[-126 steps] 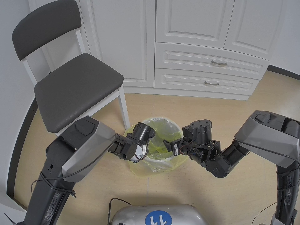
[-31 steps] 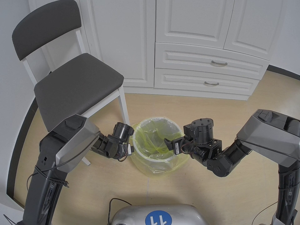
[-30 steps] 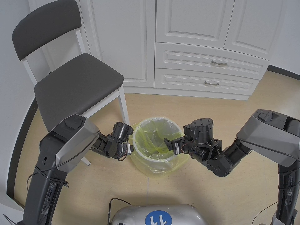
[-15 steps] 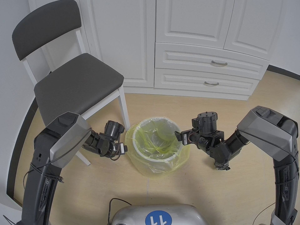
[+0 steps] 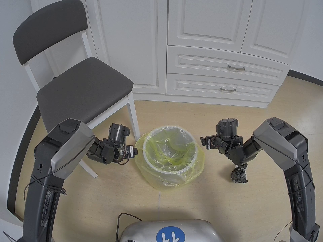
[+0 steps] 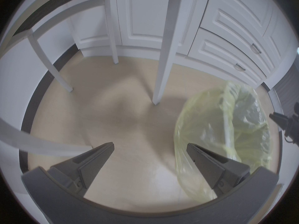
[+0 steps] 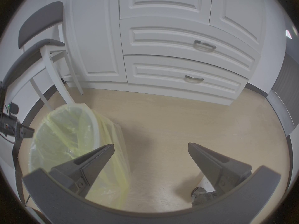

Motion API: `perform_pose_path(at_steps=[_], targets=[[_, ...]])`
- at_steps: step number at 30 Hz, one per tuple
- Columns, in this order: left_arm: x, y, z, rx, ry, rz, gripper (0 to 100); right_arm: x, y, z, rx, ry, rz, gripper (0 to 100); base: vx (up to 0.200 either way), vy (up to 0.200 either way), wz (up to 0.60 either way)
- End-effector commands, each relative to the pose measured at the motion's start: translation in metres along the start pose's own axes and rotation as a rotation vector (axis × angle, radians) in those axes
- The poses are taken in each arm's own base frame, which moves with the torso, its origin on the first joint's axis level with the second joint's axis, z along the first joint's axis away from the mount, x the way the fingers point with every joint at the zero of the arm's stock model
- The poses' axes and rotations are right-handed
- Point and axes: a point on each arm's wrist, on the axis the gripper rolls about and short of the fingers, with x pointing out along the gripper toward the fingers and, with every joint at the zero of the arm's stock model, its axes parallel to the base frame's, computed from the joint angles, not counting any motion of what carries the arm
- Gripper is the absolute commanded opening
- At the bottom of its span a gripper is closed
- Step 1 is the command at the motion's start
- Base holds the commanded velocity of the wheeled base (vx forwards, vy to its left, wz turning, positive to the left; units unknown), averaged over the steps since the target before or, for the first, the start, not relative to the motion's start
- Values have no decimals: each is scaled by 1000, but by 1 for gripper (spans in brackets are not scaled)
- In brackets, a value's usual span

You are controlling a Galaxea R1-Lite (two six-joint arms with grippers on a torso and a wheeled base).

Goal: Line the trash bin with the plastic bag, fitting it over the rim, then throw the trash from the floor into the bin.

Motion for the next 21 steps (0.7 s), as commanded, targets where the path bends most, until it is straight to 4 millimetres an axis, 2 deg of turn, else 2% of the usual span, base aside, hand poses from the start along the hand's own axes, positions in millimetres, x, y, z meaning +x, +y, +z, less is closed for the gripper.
perform_pose_path(at_steps=[1, 5, 8, 9, 15, 21], targets=[[30, -4, 2, 44, -45, -2, 100, 29, -5, -33, 13, 43, -21, 100, 0, 0, 0], [49, -3, 5, 100, -64, 50, 100, 42, -3, -38, 48, 44, -23, 100, 0, 0, 0], [62, -3, 0, 126, -48, 76, 100, 49, -4, -39, 70, 57, -28, 100, 0, 0, 0], [71, -1, -10, 143, -8, 94, 100, 54, -8, -40, 77, 70, -39, 100, 0, 0, 0], [82, 3, -27, 193, 35, 101, 100, 69, -9, -44, 148, 104, -9, 100, 0, 0, 0], [93, 3, -37, 187, 7, 51, 100, 74, -6, -43, 209, 162, 17, 100, 0, 0, 0]])
